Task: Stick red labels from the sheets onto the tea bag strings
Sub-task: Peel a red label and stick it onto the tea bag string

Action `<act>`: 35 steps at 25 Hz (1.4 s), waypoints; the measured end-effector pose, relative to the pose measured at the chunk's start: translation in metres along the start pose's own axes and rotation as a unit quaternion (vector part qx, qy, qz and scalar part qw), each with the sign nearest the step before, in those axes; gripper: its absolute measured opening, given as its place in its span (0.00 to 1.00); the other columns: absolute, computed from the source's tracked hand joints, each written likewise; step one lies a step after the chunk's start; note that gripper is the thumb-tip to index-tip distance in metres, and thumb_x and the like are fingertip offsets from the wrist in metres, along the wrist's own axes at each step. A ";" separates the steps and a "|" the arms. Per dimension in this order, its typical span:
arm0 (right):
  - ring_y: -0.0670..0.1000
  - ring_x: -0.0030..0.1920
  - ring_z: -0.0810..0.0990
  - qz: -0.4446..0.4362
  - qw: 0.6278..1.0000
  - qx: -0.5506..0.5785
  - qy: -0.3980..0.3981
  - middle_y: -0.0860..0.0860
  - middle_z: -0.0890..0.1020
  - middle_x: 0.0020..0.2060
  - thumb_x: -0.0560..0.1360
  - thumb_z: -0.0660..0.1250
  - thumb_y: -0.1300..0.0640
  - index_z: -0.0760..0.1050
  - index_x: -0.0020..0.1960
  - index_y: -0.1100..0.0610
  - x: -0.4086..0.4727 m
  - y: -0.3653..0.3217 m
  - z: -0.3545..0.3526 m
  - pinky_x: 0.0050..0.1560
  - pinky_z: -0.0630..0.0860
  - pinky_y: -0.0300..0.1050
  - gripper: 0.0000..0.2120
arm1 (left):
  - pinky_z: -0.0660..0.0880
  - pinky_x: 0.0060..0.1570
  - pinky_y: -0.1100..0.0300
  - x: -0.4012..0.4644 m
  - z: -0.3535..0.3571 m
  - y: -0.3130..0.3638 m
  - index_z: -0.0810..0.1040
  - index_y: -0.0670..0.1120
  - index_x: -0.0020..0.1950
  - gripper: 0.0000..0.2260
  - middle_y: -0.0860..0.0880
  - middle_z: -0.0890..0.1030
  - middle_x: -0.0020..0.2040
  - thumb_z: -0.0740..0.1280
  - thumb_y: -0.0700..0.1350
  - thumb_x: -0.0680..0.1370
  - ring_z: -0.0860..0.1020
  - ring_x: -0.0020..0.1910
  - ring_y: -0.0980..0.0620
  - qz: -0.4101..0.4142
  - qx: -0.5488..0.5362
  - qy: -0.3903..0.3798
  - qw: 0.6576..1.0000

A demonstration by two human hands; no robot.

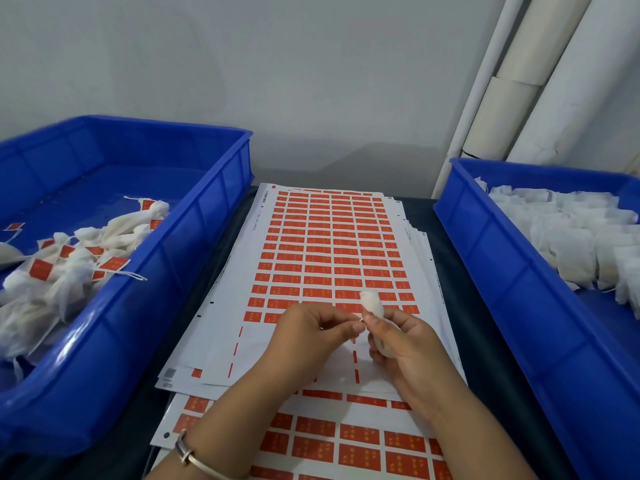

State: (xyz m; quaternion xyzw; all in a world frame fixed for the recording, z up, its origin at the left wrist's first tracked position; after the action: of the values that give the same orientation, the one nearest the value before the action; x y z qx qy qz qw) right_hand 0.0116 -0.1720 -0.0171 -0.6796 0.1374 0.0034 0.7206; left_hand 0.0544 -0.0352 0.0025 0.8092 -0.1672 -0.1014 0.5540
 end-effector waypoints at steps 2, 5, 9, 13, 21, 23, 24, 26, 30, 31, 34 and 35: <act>0.52 0.46 0.82 0.003 1.000 -0.007 0.006 0.43 0.84 0.41 0.62 0.70 0.41 0.81 0.44 0.43 0.000 0.000 0.001 0.44 0.79 0.39 0.13 | 0.68 0.32 0.80 0.001 -0.003 0.000 0.76 0.62 0.37 0.07 0.67 0.78 0.33 0.68 0.50 0.73 0.75 0.39 0.69 0.020 0.050 0.025 0.998; 0.49 0.49 0.83 0.008 1.000 0.013 0.005 0.39 0.83 0.44 0.59 0.72 0.43 0.79 0.49 0.41 0.001 -0.004 -0.001 0.45 0.80 0.40 0.18 | 0.66 0.33 0.78 0.003 -0.013 0.005 0.72 0.60 0.41 0.07 0.67 0.71 0.37 0.66 0.48 0.76 0.74 0.38 0.63 0.062 0.175 0.112 0.976; 0.42 0.49 0.82 0.000 0.995 -0.080 -0.052 0.33 0.80 0.49 0.58 0.72 0.37 0.74 0.53 0.29 -0.006 -0.016 -0.008 0.43 0.78 0.36 0.23 | 0.64 0.39 0.77 0.002 -0.036 0.016 0.72 0.58 0.46 0.05 0.67 0.70 0.39 0.65 0.47 0.77 0.73 0.40 0.63 0.083 0.176 0.201 0.960; 0.42 0.51 0.81 -0.011 0.981 -0.115 -0.156 0.40 0.83 0.48 0.68 0.63 0.39 0.80 0.50 0.38 -0.007 -0.031 -0.010 0.52 0.75 0.42 0.13 | 0.65 0.38 0.76 0.001 -0.031 0.040 0.73 0.59 0.45 0.05 0.68 0.70 0.38 0.66 0.48 0.76 0.73 0.40 0.64 0.153 0.211 0.107 0.959; 0.43 0.23 0.72 -0.023 0.997 -0.060 -0.038 0.47 0.75 0.24 0.77 0.64 0.57 0.82 0.38 0.55 0.011 -0.053 -0.015 0.28 0.71 0.36 0.12 | 0.70 0.39 0.73 0.021 -0.012 0.010 0.74 0.59 0.53 0.09 0.59 0.78 0.55 0.68 0.56 0.74 0.75 0.44 0.62 -0.006 0.182 0.075 0.980; 0.42 0.33 0.81 -0.038 0.981 -0.186 0.047 0.41 0.82 0.35 0.77 0.65 0.53 0.81 0.39 0.51 0.023 -0.055 -0.026 0.33 0.75 0.36 0.10 | 0.74 0.55 0.58 0.020 0.005 -0.015 0.68 0.59 0.67 0.26 0.58 0.68 0.69 0.68 0.62 0.71 0.72 0.62 0.57 -0.061 0.261 0.007 0.963; 0.43 0.39 0.81 -0.051 0.960 -0.266 0.064 0.39 0.82 0.40 0.77 0.65 0.51 0.80 0.40 0.48 0.030 -0.054 -0.028 0.36 0.75 0.36 0.09 | 0.70 0.62 0.52 0.018 0.011 -0.024 0.63 0.58 0.71 0.32 0.59 0.64 0.72 0.67 0.65 0.70 0.67 0.68 0.54 -0.072 0.297 -0.008 0.952; 0.43 0.45 0.79 -0.045 0.912 -0.407 0.031 0.41 0.82 0.50 0.76 0.67 0.49 0.81 0.46 0.46 0.039 -0.041 -0.024 0.40 0.71 0.34 0.04 | 0.64 0.67 0.49 0.019 0.013 -0.033 0.58 0.57 0.74 0.37 0.59 0.59 0.75 0.65 0.68 0.69 0.61 0.72 0.52 -0.077 0.336 -0.004 0.939; 0.46 0.52 0.77 -0.015 0.861 -0.507 -0.036 0.42 0.76 0.63 0.73 0.69 0.48 0.72 0.67 0.44 0.046 -0.014 -0.016 0.38 0.67 0.31 0.22 | 0.58 0.70 0.48 0.020 0.015 -0.037 0.59 0.56 0.75 0.35 0.58 0.58 0.75 0.63 0.67 0.71 0.57 0.74 0.52 -0.061 0.378 0.006 0.924; 0.46 0.52 0.77 -0.016 0.871 -0.489 -0.036 0.42 0.75 0.64 0.73 0.70 0.48 0.70 0.68 0.43 0.047 -0.014 -0.015 0.37 0.67 0.31 0.24 | 0.57 0.70 0.49 0.021 0.016 -0.036 0.60 0.56 0.74 0.34 0.57 0.58 0.75 0.63 0.66 0.72 0.57 0.75 0.52 -0.057 0.382 0.008 0.923; 0.47 0.55 0.77 -0.009 0.880 -0.472 -0.053 0.42 0.75 0.64 0.71 0.72 0.48 0.71 0.67 0.44 0.051 -0.012 -0.012 0.45 0.73 0.35 0.25 | 0.61 0.69 0.49 0.026 0.014 -0.035 0.62 0.57 0.73 0.30 0.56 0.60 0.75 0.61 0.65 0.74 0.59 0.74 0.52 -0.056 0.403 0.010 0.913; 0.47 0.54 0.77 -0.003 0.881 -0.469 -0.057 0.42 0.75 0.64 0.71 0.72 0.48 0.72 0.66 0.44 0.051 -0.011 -0.012 0.46 0.74 0.37 0.24 | 0.64 0.67 0.49 0.028 0.012 -0.035 0.63 0.57 0.73 0.29 0.56 0.60 0.75 0.61 0.64 0.74 0.61 0.73 0.51 -0.056 0.420 0.010 0.906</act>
State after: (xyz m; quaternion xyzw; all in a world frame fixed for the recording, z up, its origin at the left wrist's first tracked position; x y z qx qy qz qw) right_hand 0.0609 -0.1945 -0.0167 -0.9371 0.0768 0.1041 0.3243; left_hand 0.0817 -0.0454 -0.0336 0.9760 -0.1432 -0.0446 0.1581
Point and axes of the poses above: each hand's wrist, its own x-axis towards the middle knuckle, its own z-axis out of the palm, y = z × x, the point moved 3 cm from there along x, towards the middle knuckle
